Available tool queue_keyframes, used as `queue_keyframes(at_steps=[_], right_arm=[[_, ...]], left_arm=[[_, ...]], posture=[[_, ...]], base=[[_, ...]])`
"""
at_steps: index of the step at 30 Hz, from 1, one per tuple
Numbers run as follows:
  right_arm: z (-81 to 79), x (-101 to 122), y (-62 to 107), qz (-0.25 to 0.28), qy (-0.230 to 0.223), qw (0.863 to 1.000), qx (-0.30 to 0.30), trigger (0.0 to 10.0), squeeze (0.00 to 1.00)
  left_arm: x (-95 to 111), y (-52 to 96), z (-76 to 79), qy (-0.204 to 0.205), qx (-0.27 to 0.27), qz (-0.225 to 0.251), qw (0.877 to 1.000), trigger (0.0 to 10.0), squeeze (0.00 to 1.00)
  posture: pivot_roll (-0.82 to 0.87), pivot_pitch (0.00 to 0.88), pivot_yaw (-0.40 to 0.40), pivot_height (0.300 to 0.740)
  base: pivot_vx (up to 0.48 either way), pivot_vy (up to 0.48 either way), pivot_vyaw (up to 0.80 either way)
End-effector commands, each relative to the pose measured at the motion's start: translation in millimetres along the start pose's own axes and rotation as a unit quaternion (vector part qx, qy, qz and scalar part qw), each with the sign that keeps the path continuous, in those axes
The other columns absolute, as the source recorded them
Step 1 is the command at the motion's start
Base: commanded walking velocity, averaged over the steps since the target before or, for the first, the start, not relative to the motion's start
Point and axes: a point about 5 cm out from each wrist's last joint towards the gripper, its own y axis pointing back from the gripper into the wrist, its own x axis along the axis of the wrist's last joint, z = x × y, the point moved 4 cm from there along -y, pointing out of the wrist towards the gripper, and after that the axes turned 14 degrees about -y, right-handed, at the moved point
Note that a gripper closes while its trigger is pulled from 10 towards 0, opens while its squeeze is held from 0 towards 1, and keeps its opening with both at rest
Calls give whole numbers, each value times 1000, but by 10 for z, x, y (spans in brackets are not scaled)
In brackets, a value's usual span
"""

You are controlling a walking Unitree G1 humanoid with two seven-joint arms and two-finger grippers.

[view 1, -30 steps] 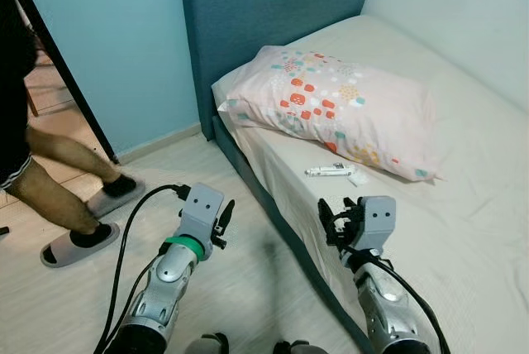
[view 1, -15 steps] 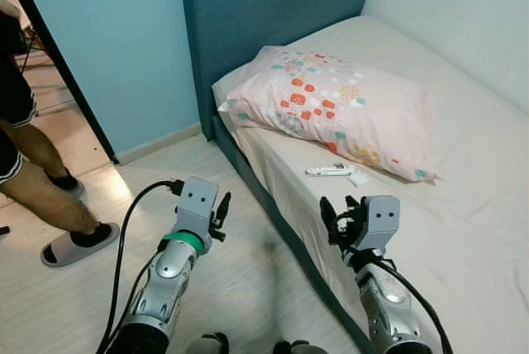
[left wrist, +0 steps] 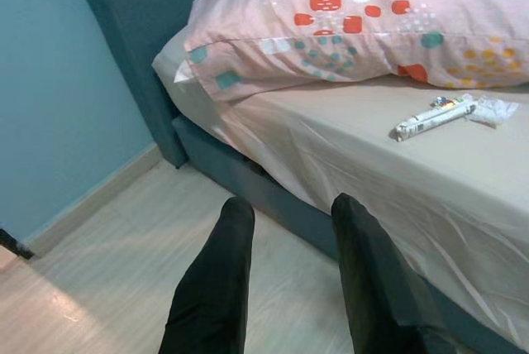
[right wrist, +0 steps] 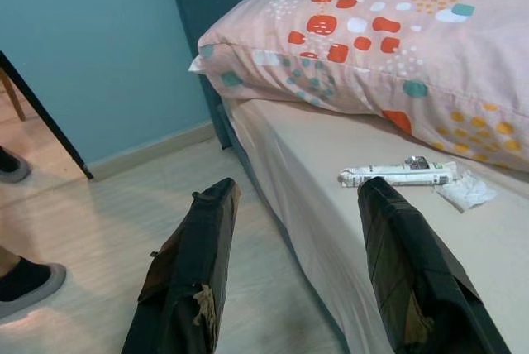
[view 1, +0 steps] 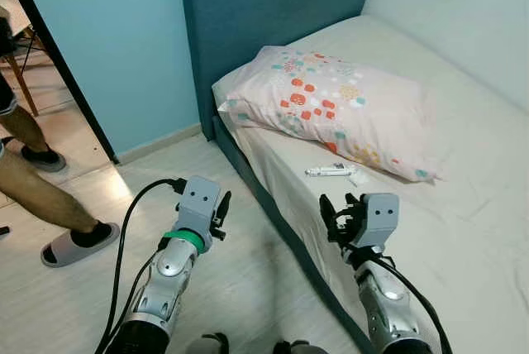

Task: Clean up the room

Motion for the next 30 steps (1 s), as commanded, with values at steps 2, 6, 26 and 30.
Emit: queue_keyframes(at_steps=[2, 6, 26, 30], right_arm=[[15, -73, 14, -17, -1, 1000, -4, 10000, 0], [14, -66, 8, -18, 1, 1000, -2, 10000, 0], [43, -93, 30, -21, 2, 1000, -9, 10000, 0], [29, -84, 14, -20, 2, 1000, -7, 10000, 0]], left_arm=[[-71, 17, 60, -7, -9, -15, 1000, 10000, 0], [-76, 15, 68, -9, -9, -16, 1000, 10000, 0], [-149, 31, 28, -24, -3, -27, 999, 10000, 0], [-145, 34, 30, -24, -2, -26, 999, 10000, 0]], posture=[[14, 82, -2, 740], [20, 79, -1, 740], [22, 86, 3, 740], [15, 92, 2, 740]], base=[[0, 0, 0], [0, 0, 0], [0, 0, 0], [0, 0, 0]])
